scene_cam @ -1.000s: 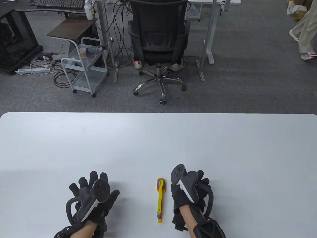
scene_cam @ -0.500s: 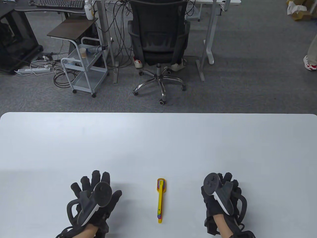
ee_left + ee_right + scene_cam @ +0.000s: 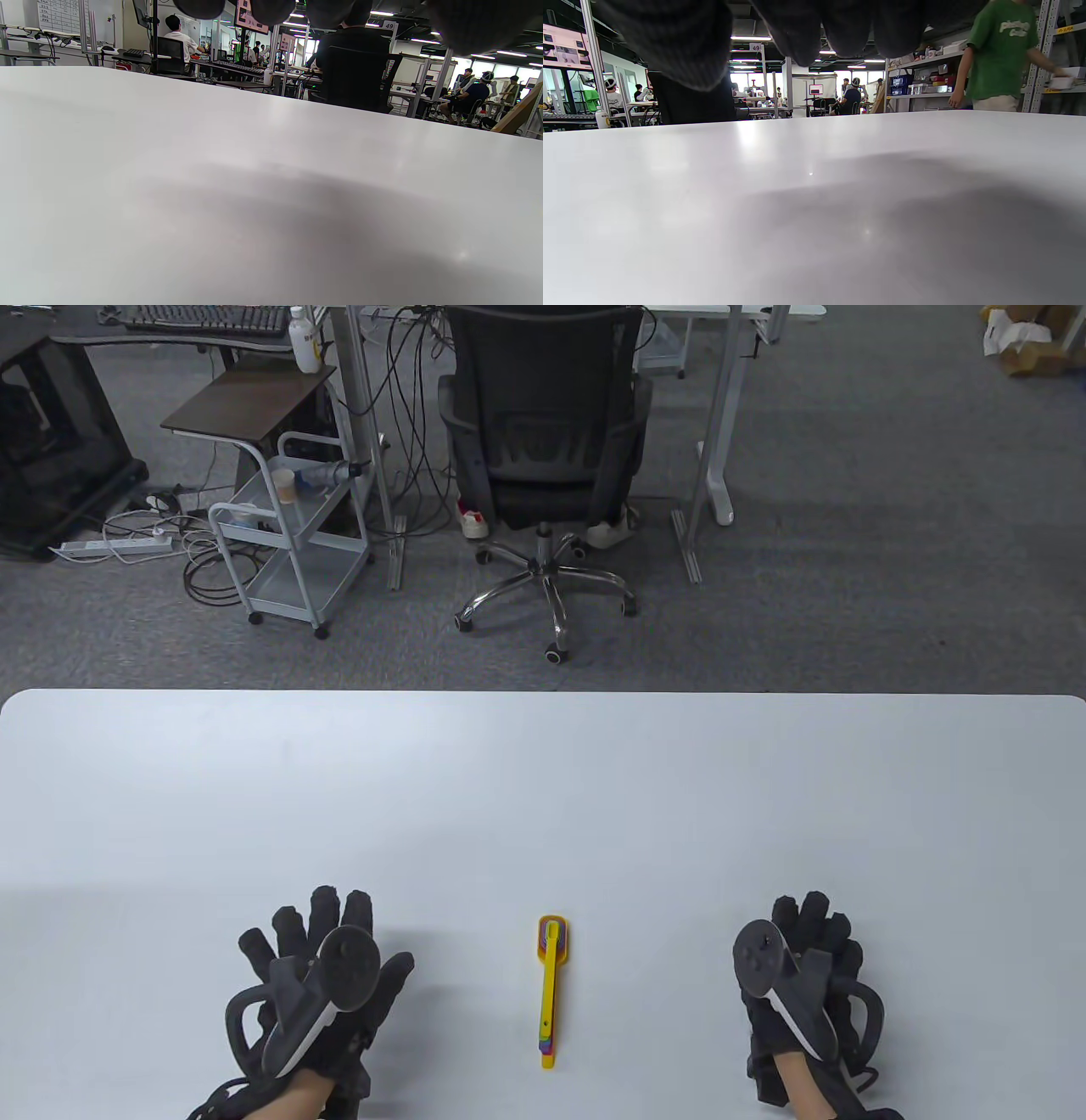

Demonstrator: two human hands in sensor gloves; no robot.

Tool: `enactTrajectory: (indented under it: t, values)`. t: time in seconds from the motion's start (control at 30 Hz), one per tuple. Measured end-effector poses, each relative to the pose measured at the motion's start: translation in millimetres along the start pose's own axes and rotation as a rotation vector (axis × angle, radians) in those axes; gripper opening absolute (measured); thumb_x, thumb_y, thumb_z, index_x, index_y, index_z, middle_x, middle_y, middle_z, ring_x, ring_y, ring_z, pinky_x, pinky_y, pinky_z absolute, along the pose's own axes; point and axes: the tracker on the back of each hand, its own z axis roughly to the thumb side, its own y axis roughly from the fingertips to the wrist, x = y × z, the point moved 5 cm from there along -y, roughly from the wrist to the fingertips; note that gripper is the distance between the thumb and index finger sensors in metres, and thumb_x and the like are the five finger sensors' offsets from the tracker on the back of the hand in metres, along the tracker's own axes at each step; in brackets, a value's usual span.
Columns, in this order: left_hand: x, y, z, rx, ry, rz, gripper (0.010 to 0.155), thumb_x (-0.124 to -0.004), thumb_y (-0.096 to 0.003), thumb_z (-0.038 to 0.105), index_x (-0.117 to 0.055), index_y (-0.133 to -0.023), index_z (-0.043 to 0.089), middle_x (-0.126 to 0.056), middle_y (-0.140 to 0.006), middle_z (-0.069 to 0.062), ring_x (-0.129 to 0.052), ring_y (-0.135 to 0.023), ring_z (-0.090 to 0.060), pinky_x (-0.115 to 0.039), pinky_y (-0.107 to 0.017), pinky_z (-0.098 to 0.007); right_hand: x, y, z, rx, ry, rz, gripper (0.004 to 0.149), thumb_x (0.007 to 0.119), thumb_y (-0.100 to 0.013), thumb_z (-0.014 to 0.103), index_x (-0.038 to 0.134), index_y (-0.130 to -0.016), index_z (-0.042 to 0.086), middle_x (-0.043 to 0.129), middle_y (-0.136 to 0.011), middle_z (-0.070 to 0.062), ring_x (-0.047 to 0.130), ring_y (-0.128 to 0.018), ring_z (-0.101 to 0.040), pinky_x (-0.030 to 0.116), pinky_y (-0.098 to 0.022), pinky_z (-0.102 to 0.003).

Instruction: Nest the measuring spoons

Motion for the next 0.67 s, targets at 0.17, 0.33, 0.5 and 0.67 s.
enactTrajectory:
  t: [0.17, 0.33, 0.5, 0.67]
  values:
    - [1, 1, 0, 0.001, -0.006, 0.004, 0.087, -0.078, -0.0421, 0.072, -0.055, -0.116, 0.032, -0.050, -0.127, -0.006, -0.054, -0.115, -0.056, -0.029, -0.077, -0.076, 8, 1, 0, -0.025, 0.015, 0.047, 0.071, 0.072, -0.051, 0.047, 0.059, -0.111, 0.011, 0.051, -0.122, -0.027, 0.059, -0.103, -0.058, 0.052, -0.071, -0.068]
    - [0, 1, 1, -0.002, -0.012, 0.008, 0.087, -0.078, -0.0422, 0.072, -0.055, -0.116, 0.032, -0.050, -0.126, -0.006, -0.054, -0.115, -0.056, -0.029, -0.077, -0.076, 10, 0, 0, -0.035, -0.007, 0.071, 0.069, 0.071, -0.052, 0.046, 0.059, -0.111, 0.011, 0.052, -0.121, -0.028, 0.060, -0.102, -0.059, 0.053, -0.070, -0.067]
    - [0, 2, 2, -0.006, -0.015, 0.010, 0.087, -0.078, -0.0421, 0.071, -0.055, -0.116, 0.032, -0.050, -0.126, -0.006, -0.055, -0.115, -0.056, -0.029, -0.077, -0.076, 14, 0, 2, -0.045, -0.015, 0.097, 0.069, 0.070, -0.053, 0.046, 0.060, -0.111, 0.011, 0.053, -0.121, -0.028, 0.061, -0.102, -0.059, 0.053, -0.070, -0.067]
    - [0, 2, 3, -0.008, -0.017, 0.010, 0.087, -0.078, -0.0422, 0.071, -0.055, -0.116, 0.032, -0.051, -0.126, -0.006, -0.055, -0.115, -0.056, -0.029, -0.077, -0.076, 16, 0, 4, -0.053, -0.015, 0.121, 0.068, 0.070, -0.053, 0.046, 0.061, -0.110, 0.011, 0.055, -0.121, -0.028, 0.062, -0.101, -0.059, 0.054, -0.070, -0.067]
